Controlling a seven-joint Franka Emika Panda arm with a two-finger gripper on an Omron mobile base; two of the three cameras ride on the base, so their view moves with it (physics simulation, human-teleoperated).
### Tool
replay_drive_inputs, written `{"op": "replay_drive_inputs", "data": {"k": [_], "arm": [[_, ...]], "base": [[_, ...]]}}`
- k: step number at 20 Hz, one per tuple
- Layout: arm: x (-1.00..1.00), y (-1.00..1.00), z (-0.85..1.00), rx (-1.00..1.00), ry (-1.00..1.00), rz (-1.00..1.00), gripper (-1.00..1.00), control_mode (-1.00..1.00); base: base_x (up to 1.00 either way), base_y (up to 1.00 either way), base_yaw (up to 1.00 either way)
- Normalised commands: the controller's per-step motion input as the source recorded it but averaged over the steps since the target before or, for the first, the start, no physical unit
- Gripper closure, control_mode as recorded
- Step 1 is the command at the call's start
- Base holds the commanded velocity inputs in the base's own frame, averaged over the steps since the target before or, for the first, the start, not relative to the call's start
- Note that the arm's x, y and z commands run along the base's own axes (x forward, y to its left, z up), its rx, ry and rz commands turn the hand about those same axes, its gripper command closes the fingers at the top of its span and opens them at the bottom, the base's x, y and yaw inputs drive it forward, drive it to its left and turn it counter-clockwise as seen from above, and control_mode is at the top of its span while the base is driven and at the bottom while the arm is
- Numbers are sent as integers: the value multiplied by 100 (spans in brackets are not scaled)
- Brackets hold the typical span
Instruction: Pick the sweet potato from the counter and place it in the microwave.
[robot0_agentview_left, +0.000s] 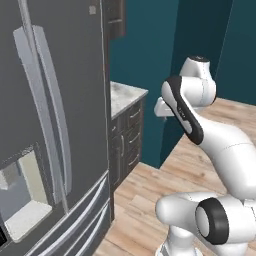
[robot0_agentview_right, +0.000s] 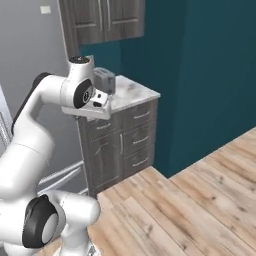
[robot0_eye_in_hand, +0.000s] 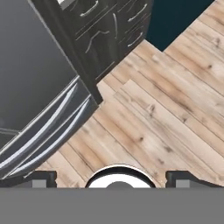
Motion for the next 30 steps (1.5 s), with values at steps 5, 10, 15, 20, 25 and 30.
{"op": "replay_drive_inputs", "data": {"k": [5, 10, 15, 20, 25, 30], "arm": [[0, 0, 0, 0, 0, 0, -100, 100], [0, 0, 0, 0, 0, 0, -100, 100], [0, 0, 0, 0, 0, 0, -100, 100], [0, 0, 0, 0, 0, 0, -100, 100], [0, 0, 0, 0, 0, 0, -100, 100], [0, 0, 0, 0, 0, 0, -100, 100]], "base": [[100, -44, 21], [100, -28, 36], [100, -23, 58], [75, -35, 67], [4, -64, 62], [13, -45, 52]]}}
